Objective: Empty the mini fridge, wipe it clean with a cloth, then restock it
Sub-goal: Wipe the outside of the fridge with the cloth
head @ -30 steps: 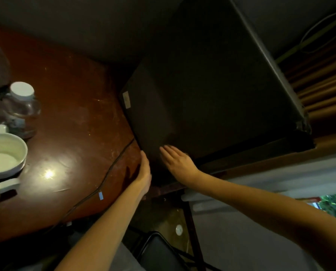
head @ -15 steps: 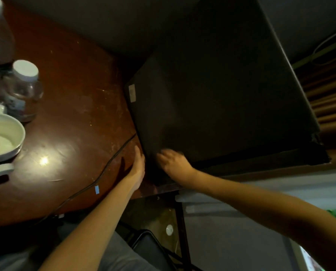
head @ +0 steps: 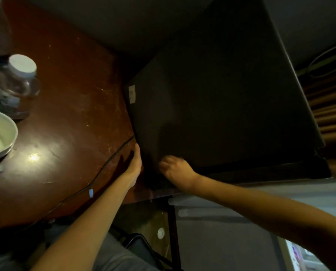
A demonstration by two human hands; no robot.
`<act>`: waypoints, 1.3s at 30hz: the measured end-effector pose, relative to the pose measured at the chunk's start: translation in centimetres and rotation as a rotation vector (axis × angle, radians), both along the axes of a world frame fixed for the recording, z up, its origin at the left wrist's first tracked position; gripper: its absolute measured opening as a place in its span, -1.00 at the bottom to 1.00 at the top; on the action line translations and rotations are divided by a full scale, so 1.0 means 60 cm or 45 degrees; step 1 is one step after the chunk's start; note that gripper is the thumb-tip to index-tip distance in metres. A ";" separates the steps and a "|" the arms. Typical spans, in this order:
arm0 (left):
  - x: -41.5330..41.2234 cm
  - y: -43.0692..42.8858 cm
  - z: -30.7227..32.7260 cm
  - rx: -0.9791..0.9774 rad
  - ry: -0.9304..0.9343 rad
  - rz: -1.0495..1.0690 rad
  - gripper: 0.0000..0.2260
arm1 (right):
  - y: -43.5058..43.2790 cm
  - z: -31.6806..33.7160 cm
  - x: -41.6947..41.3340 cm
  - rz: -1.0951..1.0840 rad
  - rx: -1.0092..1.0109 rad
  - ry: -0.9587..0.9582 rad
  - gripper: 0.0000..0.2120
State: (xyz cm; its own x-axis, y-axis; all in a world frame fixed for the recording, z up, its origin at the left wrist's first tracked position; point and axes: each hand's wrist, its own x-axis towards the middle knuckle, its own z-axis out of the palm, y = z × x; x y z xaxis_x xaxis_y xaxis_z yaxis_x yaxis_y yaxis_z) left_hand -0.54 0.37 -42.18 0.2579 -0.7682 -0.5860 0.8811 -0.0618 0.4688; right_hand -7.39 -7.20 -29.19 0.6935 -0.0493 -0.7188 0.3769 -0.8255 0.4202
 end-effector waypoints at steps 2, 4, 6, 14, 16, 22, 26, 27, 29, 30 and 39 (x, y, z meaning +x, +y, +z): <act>0.007 -0.004 0.009 -0.013 -0.019 -0.027 -0.16 | -0.005 0.052 -0.026 -0.012 0.112 -0.145 -0.62; 0.009 -0.010 0.023 -0.024 -0.063 -0.094 -0.18 | -0.011 0.103 0.027 0.051 0.059 -0.449 -0.60; 0.007 -0.020 0.029 0.012 -0.104 -0.082 -0.35 | -0.040 0.106 0.114 0.139 -0.106 -0.514 -0.61; 0.043 -0.022 -0.001 0.004 -0.072 -0.041 -0.19 | -0.034 -0.012 0.058 0.018 -0.064 -0.108 -0.72; 0.054 -0.023 0.007 0.005 -0.071 -0.033 -0.18 | -0.038 0.025 0.055 0.044 0.030 -0.222 -0.66; 0.073 -0.020 0.037 -0.010 -0.175 0.065 -0.40 | -0.051 0.066 0.276 -0.033 -0.182 -0.510 -0.60; 0.092 -0.021 0.004 0.024 -0.142 0.030 -0.25 | -0.030 -0.019 0.208 -0.110 -0.088 -0.206 -0.67; 0.097 -0.023 -0.004 0.030 -0.131 -0.003 -0.08 | -0.023 -0.020 0.173 -0.101 -0.048 -0.116 -0.67; 0.105 -0.031 -0.014 0.017 -0.096 -0.069 0.15 | -0.021 0.011 0.129 -0.099 -0.059 -0.011 -0.65; 0.106 -0.033 -0.004 0.006 -0.099 -0.096 0.06 | -0.030 0.031 0.132 -0.068 -0.057 -0.111 -0.64; 0.096 -0.037 0.001 -0.029 -0.480 -0.253 -0.45 | -0.052 0.038 0.350 -0.239 -0.135 -0.681 -0.50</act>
